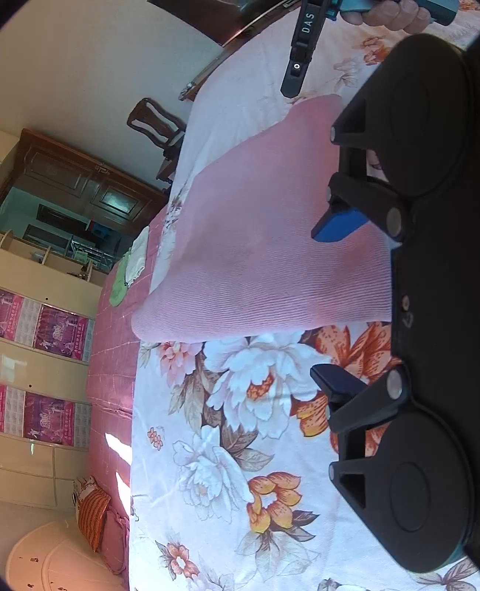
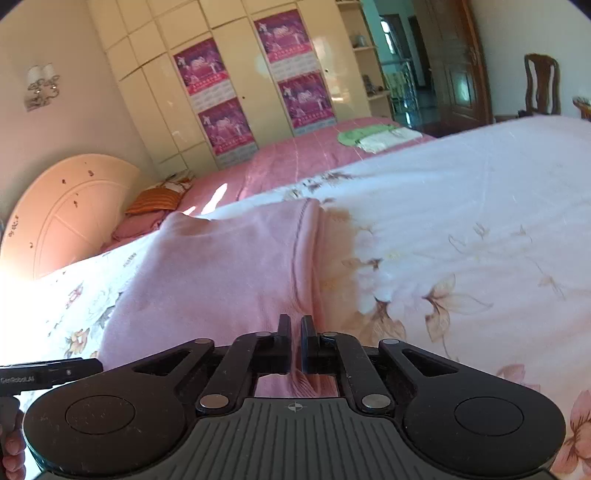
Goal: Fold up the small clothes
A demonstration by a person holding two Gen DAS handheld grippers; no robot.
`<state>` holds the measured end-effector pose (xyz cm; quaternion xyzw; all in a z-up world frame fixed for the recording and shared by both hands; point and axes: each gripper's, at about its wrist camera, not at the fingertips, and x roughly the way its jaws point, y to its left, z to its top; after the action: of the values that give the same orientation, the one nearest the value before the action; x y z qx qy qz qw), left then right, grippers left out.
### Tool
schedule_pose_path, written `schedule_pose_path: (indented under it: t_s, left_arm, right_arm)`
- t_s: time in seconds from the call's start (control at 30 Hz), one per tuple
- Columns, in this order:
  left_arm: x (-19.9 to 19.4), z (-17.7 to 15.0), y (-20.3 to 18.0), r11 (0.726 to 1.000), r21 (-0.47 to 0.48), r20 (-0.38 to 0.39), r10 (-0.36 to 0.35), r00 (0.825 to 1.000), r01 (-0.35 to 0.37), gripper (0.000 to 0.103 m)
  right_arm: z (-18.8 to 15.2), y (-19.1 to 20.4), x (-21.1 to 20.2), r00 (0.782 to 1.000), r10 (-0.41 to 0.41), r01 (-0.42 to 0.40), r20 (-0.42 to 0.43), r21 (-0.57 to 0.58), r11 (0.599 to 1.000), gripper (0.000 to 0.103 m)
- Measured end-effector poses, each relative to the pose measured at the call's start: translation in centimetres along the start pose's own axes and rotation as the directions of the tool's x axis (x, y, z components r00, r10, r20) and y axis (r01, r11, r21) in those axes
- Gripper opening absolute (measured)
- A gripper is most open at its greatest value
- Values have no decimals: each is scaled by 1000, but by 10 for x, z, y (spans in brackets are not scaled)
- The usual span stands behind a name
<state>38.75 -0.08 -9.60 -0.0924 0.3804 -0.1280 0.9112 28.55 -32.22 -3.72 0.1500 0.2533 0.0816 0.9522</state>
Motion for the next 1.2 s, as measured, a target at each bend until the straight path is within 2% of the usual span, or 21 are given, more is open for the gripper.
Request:
schedule_pose_path:
  t_s: [0.07,0.1,0.13,0.17,0.2,0.27,0.33,0.43,0.57,0.67,0.77,0.8,0.87,0.97,1.17,1.2]
  left_arm:
    - [9,8,0,1000,3,-9,20,1000,-20,72]
    - [17,10,0,999,15,-37,53,998,-52,73]
    - [29,10,1,995,32,-93,100,991,-97,76]
    - [37,9,5,994,25,-123,106,987,-103,83]
    - [38,9,10,995,3,-126,98,987,-98,85]
    - [30,12,15,996,-8,-105,87,991,-89,85]
    - [22,14,14,996,4,-59,89,994,-88,84]
    - [26,28,14,998,-36,-33,44,998,-46,81]
    - [42,66,6,998,-33,40,50,998,-48,79]
    - [70,96,3,998,-20,24,61,998,-61,80]
    - [102,107,4,997,-31,-57,63,996,-65,79]
    - [110,107,5,997,-36,-77,70,995,-73,82]
    - [124,101,8,993,-37,-117,105,988,-110,87]
    - [126,95,14,992,-57,-105,102,989,-108,92]
    - [116,98,12,993,-30,-98,111,989,-114,90]
    - [109,100,10,994,-18,-89,106,990,-108,86]
  right_arm:
    - [4,13,9,1000,6,-7,-7,-65,998,4]
    - [3,18,17,1000,17,-19,-26,-93,996,4]
    - [1,20,30,998,8,-15,-56,-123,992,4]
    - [-3,18,45,994,-27,11,-104,-145,989,4]
    - [-7,13,62,986,-59,32,-158,-169,985,2]
    - [0,8,61,987,-42,18,-153,-153,988,1]
    - [10,7,50,994,-28,12,-102,-154,988,2]
    - [21,7,49,997,-15,4,-73,-147,989,2]
    - [34,19,70,998,-4,-9,-65,-189,982,2]
    - [55,23,99,998,9,-21,-64,-186,982,2]
    - [78,21,140,988,66,-83,-138,-125,989,2]
    - [81,21,154,985,48,-70,-168,-123,990,2]
    - [77,23,182,963,-20,-22,-269,-152,988,2]
    - [70,21,182,970,-21,-19,-243,-161,987,2]
    - [71,18,171,980,-16,-13,-198,-142,990,3]
    - [73,17,163,985,-24,1,-169,-135,991,15]
